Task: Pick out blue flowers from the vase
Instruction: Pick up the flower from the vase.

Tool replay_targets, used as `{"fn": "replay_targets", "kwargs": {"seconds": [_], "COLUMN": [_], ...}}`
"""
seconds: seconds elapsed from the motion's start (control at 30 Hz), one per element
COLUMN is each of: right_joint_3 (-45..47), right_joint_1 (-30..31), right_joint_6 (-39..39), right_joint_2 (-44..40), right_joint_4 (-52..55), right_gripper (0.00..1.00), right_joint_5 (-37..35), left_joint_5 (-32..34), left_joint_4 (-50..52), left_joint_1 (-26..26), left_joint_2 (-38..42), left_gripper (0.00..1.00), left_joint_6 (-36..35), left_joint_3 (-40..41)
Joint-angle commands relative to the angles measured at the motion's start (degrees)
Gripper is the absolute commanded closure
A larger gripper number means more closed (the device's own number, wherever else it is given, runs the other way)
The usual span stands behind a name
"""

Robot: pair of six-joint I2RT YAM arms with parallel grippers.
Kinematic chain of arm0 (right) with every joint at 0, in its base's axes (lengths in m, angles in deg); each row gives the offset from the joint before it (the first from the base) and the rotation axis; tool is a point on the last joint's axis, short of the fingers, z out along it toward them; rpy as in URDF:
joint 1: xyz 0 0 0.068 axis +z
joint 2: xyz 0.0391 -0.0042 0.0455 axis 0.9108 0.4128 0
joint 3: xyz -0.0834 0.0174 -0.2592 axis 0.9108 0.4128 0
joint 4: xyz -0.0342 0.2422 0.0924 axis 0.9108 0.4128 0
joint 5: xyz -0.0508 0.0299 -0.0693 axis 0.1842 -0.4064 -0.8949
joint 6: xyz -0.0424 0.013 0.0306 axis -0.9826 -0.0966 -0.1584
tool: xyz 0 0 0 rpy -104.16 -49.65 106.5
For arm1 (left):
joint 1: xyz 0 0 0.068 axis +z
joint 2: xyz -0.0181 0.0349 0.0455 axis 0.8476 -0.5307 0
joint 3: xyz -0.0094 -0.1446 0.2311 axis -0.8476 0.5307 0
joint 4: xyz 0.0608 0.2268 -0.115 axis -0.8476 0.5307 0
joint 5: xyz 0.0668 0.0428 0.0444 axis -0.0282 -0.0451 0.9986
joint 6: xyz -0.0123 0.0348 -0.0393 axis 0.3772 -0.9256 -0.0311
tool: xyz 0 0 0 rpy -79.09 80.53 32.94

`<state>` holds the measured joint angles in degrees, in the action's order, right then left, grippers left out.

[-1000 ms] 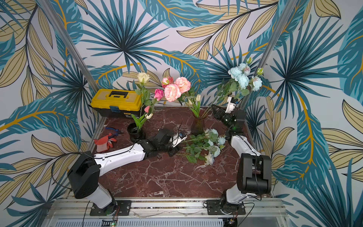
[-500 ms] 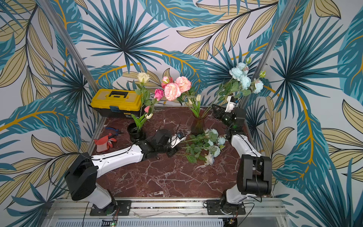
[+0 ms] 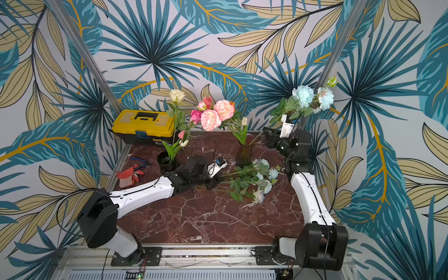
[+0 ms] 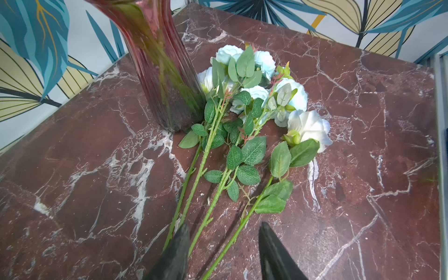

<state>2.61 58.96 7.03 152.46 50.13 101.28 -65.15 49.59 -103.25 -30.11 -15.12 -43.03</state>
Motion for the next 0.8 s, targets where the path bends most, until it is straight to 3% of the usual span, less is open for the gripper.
{"fn": "replay_targets", "kwargs": {"seconds": [0.0,0.77], "right_joint_3": [-1.90,-27.59], "right_joint_1": [0.42,2.44], "right_joint_6": [-2.65,-15.82], "right_joint_2": [-1.75,-6.40], "right_joint_4": [6.42,38.20], "right_gripper": [1.00,1.00], "right_joint_5": [0.20,2.61], "left_joint_5": [-2.81,-6.24], "left_joint_4": [-2.66,-3.86], "left_joint_1": [0.47,1.97], "left_joint_2": [0.97,6.50], "left_gripper": [0.53,0.53], "left_joint_6": [0.99,2.41], "left_joint_3": [-1.00,-1.05]}}
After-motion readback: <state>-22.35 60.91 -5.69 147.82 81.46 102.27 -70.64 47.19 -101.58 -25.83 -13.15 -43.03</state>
